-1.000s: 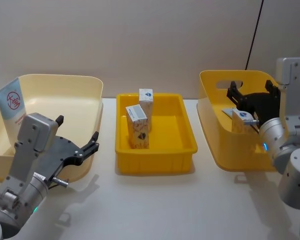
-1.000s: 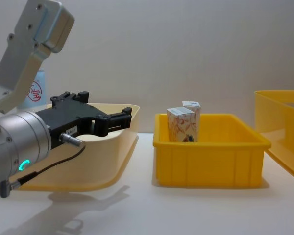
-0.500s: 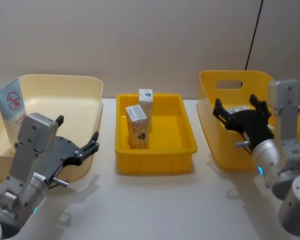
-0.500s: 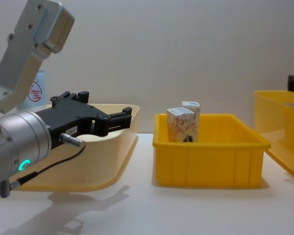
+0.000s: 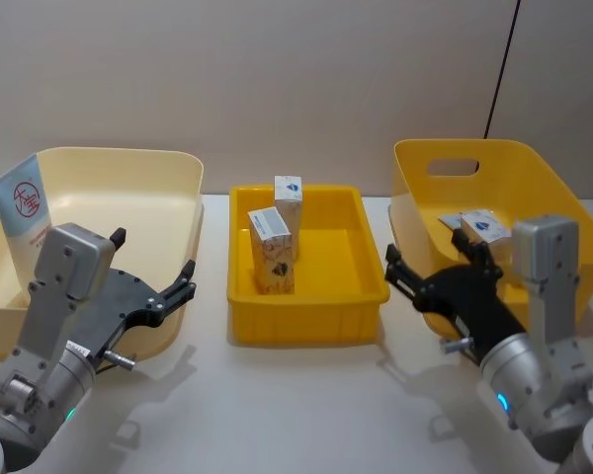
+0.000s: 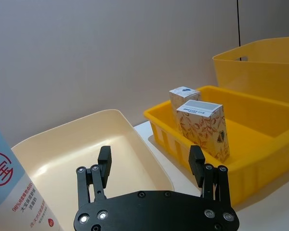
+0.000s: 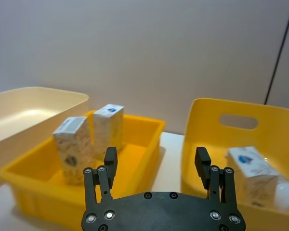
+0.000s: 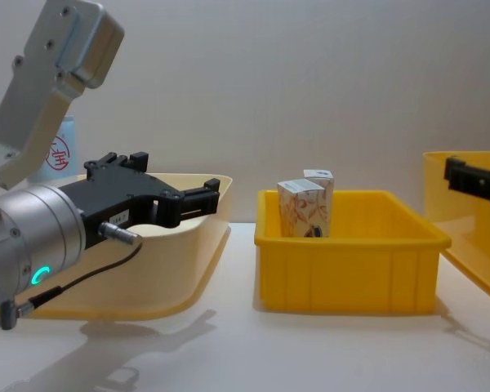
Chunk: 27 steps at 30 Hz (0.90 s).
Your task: Bimanual collaborative sorting of washing and personal care products
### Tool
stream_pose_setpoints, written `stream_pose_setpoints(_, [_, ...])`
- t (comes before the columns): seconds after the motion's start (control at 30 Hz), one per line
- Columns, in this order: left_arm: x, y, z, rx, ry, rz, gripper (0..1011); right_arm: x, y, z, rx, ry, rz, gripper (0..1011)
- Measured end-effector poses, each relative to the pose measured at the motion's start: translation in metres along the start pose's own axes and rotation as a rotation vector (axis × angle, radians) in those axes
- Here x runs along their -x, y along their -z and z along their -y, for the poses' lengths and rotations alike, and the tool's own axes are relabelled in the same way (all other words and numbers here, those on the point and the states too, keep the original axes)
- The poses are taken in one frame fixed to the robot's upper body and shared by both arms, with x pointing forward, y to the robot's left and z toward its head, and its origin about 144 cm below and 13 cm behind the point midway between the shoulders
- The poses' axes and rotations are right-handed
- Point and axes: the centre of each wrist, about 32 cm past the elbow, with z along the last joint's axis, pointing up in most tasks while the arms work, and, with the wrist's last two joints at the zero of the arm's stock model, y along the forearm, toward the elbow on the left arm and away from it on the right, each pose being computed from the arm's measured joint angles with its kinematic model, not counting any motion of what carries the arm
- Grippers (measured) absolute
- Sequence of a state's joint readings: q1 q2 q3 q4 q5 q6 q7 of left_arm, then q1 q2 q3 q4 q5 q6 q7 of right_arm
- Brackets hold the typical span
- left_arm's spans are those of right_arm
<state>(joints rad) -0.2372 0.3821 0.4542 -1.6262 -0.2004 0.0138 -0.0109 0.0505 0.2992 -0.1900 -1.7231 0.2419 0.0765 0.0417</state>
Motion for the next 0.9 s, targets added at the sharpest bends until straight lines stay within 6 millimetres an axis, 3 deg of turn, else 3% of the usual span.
stream_pose_setpoints(0.33, [0.0, 0.0, 0.0, 0.0, 0.0, 0.0, 1003, 0.011, 0.008, 0.018, -0.004, -0.075, -0.027, 1001])
stream_pose_setpoints(0.9, [0.0, 0.0, 0.0, 0.0, 0.0, 0.0, 1003, 0.011, 0.009, 0.019, -0.004, -0.078, -0.028, 1001])
